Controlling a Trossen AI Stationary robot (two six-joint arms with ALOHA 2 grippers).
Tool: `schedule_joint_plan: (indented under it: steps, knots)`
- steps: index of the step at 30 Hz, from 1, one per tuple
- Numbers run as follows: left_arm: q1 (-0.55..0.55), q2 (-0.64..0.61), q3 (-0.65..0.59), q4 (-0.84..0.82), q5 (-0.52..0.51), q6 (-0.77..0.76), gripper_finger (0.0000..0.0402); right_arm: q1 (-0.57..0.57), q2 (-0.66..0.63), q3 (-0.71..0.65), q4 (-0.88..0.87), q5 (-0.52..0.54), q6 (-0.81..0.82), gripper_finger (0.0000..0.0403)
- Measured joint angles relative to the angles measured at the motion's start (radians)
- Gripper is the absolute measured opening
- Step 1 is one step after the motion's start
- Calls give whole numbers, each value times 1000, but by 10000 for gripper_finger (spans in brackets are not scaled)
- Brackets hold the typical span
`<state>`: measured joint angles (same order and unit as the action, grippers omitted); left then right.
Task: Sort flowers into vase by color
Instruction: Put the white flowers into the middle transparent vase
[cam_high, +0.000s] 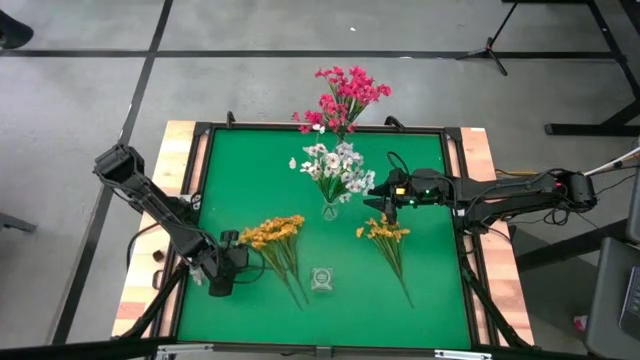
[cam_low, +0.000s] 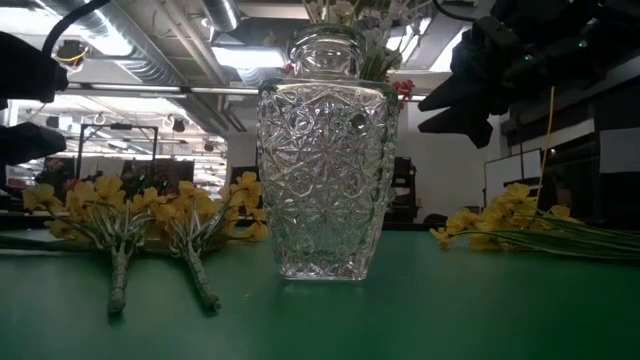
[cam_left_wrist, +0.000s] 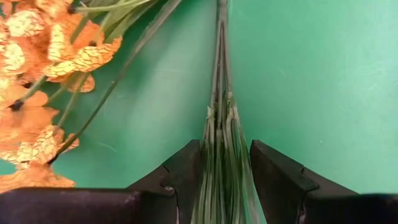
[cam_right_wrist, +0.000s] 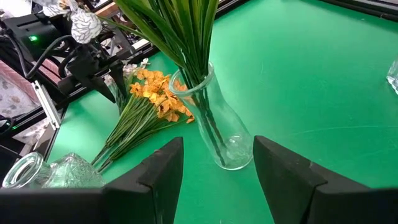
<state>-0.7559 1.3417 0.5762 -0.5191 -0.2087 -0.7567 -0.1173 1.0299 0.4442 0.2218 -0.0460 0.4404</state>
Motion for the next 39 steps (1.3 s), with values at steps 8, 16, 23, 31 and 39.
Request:
schedule_joint_plan:
  steps: [8, 16, 23, 31, 39]
  knots:
    - [-11, 85, 5, 30, 45, 0, 137, 0, 0, 0, 0, 0, 0, 195]
    - [-13, 93, 6, 24, 44, -78, 123, 0, 0, 0, -2, 0, 8, 195]
    - [-12, 99, 40, -28, 49, -155, 40, 0, 0, 0, 1, 0, 8, 195]
    - [-13, 103, 154, -155, 37, -143, 17, 0, 0, 0, 20, -27, 9, 195]
    - [8, 102, 318, -274, 20, -104, 17, 0, 0, 0, 20, -27, 9, 195]
